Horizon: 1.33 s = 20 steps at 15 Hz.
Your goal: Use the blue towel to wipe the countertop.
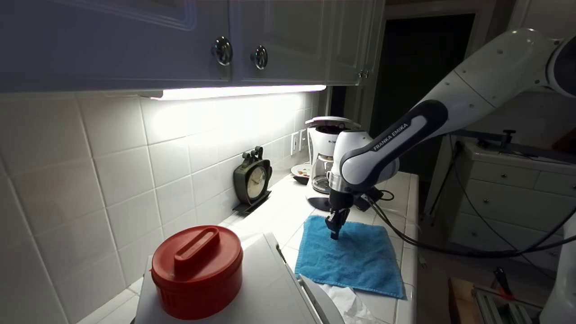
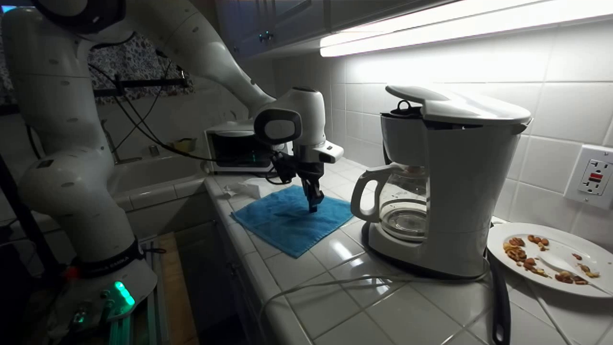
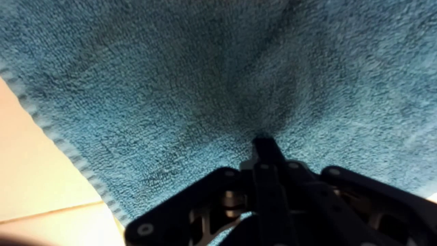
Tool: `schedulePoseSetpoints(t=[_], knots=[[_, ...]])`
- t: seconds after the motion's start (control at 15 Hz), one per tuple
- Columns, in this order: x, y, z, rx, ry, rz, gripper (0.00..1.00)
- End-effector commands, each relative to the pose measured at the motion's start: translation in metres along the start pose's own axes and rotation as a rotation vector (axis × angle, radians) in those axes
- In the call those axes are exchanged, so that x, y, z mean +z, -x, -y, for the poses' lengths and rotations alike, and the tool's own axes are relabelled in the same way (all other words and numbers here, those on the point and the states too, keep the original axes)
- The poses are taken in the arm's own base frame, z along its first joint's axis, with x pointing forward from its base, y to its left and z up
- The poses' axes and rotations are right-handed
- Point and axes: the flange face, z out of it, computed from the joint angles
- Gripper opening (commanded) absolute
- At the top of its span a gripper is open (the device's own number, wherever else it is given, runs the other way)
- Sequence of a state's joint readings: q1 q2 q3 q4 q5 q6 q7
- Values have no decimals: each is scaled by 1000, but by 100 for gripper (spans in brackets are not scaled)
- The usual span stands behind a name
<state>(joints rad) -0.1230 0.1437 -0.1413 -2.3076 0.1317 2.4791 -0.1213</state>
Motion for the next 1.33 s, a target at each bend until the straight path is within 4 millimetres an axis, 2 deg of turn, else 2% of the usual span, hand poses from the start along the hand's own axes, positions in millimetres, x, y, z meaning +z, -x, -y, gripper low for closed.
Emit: schedulePoseSetpoints(t=[0.0, 0.2, 0.27, 0.4, 0.6, 0.8, 1.07, 1.27], knots=[[9, -20, -5, 25, 22, -9, 0], [-15, -20, 0, 21, 13, -30, 3], [-24, -19, 1, 19, 9, -37, 27], [-43, -14, 4, 8, 2, -64, 31], [-61, -4, 8, -7, -5, -59, 52], [-59, 9, 11, -21, 1, 16, 72], [-38, 28, 15, -48, -8, 70, 99], [-24, 37, 18, -54, -10, 56, 100]])
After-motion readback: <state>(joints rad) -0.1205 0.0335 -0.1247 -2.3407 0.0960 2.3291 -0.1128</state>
